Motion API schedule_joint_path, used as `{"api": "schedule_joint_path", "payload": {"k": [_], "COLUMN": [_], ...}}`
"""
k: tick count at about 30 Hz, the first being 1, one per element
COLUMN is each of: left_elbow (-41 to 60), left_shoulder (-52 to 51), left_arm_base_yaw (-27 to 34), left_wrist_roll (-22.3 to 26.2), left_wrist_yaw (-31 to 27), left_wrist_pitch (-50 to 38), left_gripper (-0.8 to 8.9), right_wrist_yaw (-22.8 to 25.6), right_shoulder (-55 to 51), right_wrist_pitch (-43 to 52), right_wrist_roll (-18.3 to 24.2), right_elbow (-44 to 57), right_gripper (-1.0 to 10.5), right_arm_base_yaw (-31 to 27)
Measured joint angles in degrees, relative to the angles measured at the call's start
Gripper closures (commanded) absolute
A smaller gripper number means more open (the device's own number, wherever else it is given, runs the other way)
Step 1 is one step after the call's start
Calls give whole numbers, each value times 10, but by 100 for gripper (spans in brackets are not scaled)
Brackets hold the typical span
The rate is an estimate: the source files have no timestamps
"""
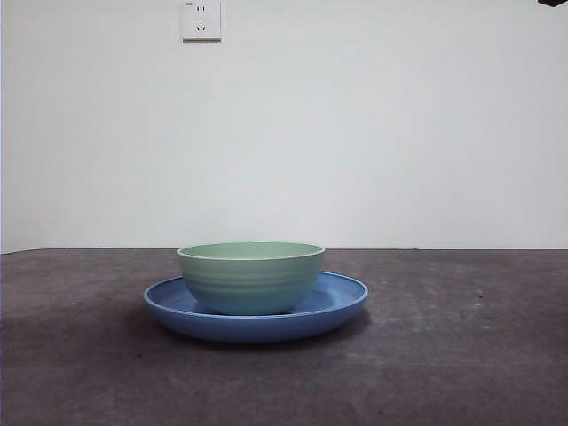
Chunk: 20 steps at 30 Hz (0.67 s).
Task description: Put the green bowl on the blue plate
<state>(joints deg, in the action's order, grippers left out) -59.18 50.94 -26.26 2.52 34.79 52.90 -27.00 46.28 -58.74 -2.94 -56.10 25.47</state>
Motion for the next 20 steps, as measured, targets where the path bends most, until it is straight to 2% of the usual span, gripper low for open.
{"api": "schedule_joint_path", "payload": {"k": [3, 6, 11, 16, 20], "left_elbow": [0, 2, 12, 66, 136], "left_shoulder": [-5, -32, -103, -187, -256], "left_arm_base_yaw": [3, 27, 114, 207, 247], "left_wrist_roll": [0, 20, 35, 40, 41], "left_wrist_yaw": [0, -3, -33, -144, -238], "left_wrist_pitch": [-5, -36, -191, -345, -412], "left_gripper": [799, 798, 798, 798, 798], "right_wrist_yaw": [0, 0, 0, 0, 0], "right_shoulder": [0, 0, 0, 0, 0], "right_wrist_pitch": [0, 0, 0, 0, 0], "right_wrist_roll": [0, 0, 0, 0, 0], "right_elbow": [0, 0, 0, 0, 0], "right_gripper": [940, 940, 940, 940, 940], "right_arm_base_yaw": [0, 0, 0, 0, 0]}}
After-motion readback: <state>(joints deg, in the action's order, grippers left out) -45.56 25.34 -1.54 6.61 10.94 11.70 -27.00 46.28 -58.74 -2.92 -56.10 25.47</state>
